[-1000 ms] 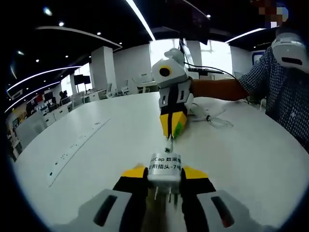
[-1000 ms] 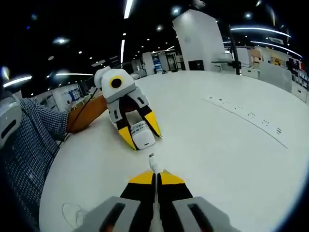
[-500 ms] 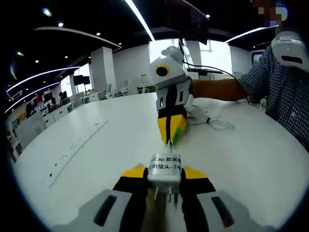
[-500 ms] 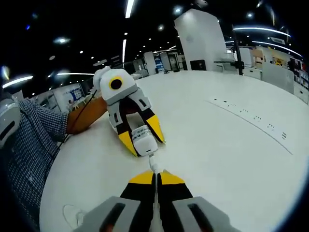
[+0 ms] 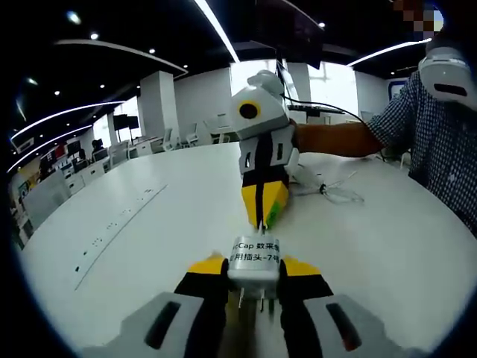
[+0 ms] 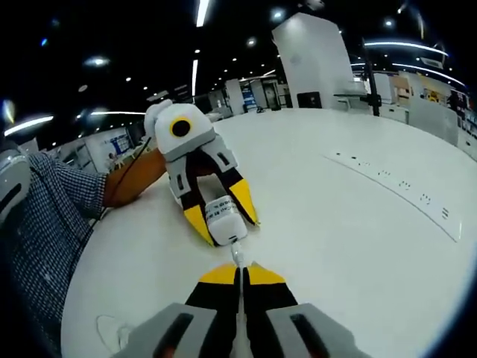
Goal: Plug the desk Type‑C cable into the charger adapter.
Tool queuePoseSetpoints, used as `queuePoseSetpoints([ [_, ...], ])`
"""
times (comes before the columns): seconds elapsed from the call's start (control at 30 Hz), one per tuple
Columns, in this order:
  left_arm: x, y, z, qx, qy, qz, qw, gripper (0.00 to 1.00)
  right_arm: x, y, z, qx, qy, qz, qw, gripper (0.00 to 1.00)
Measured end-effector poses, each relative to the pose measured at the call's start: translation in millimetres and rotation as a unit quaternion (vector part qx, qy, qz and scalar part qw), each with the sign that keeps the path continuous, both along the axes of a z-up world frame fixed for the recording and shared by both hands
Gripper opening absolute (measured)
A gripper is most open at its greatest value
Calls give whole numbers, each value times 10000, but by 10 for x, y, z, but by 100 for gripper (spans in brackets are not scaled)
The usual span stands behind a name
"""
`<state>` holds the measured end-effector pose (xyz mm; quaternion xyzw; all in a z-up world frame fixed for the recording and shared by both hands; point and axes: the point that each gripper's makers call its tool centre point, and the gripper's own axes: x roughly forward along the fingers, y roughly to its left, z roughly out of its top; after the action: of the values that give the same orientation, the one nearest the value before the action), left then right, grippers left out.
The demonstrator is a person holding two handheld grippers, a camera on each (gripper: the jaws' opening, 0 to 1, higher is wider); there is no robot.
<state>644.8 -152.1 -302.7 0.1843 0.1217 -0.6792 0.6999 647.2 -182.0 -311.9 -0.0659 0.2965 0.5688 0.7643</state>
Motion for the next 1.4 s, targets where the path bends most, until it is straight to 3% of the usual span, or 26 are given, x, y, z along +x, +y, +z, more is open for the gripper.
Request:
queuePoseSetpoints([
  [0.77,34,25,13,0,-14,-29,10000,27,44,-10,25,295,422,-221,9984,5],
  [1.4,55,23,3,-3,-18,-27,10000,27,31,-6,25,358,543,-259,9975,5],
])
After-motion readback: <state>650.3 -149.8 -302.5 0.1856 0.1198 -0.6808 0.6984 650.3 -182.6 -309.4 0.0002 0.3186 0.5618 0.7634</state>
